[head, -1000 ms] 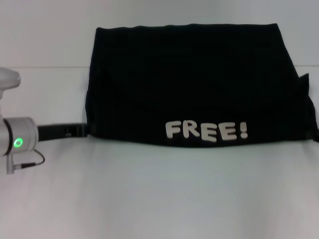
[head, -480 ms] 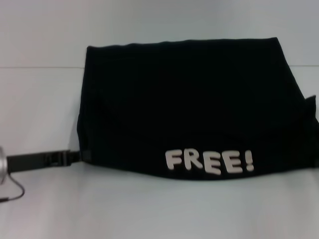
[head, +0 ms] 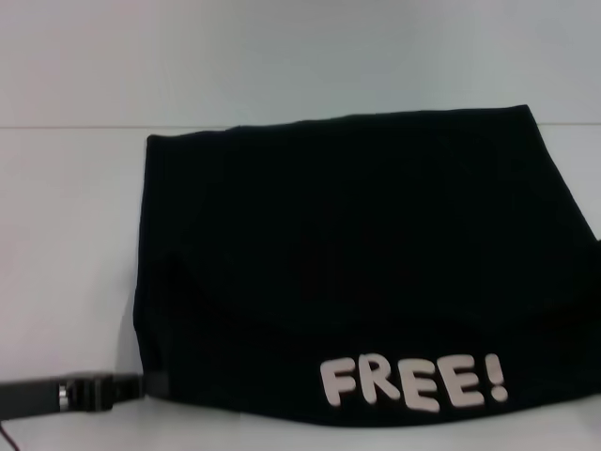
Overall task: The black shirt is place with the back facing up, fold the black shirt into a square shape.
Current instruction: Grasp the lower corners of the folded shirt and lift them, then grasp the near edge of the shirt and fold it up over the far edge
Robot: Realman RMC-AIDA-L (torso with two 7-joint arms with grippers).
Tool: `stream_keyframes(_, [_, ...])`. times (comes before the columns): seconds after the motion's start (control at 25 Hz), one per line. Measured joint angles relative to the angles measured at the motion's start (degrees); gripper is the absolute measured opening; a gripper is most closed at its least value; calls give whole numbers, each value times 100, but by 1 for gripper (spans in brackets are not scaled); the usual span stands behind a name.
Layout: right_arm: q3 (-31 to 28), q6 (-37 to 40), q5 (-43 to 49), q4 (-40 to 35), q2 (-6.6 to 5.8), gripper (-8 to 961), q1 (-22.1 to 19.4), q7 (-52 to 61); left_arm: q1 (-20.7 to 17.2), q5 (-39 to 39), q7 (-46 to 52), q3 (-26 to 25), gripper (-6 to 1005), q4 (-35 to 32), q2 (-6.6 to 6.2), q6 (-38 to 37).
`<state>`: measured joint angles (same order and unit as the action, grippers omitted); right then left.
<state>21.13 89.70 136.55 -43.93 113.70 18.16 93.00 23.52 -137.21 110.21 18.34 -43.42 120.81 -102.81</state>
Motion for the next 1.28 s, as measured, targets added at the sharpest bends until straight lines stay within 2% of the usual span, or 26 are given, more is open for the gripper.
stream_keyframes(0.36, [-97, 423, 38, 2, -30, 54, -357, -228, -130, -215, -94, -13, 33, 46, 49, -852])
stream_keyframes(0.68, [-206, 796, 83, 26, -24, 54, -728, -248, -266, -270, -136, -175, 37, 22, 74, -1045])
stream_keyframes(0.84, [-418, 871, 139, 43, -21, 54, -807, -282, -249, -364, -201, -379, 40, 7, 38, -1060])
stream_keyframes(1.04, [-676, 895, 74, 15, -15, 55, -578, -312, 68, -354, -229, -653, 43, 49, -71, -921])
stream_keyframes(1.16, [-886, 827, 65, 24, -76, 55, -261, -274, 390, -335, -161, -730, 44, 179, -157, -611])
stream_keyframes(1.28, [-995, 751, 60, 0, -176, 55, 98, -180, 777, -257, -42, -755, 46, 412, -313, -243])
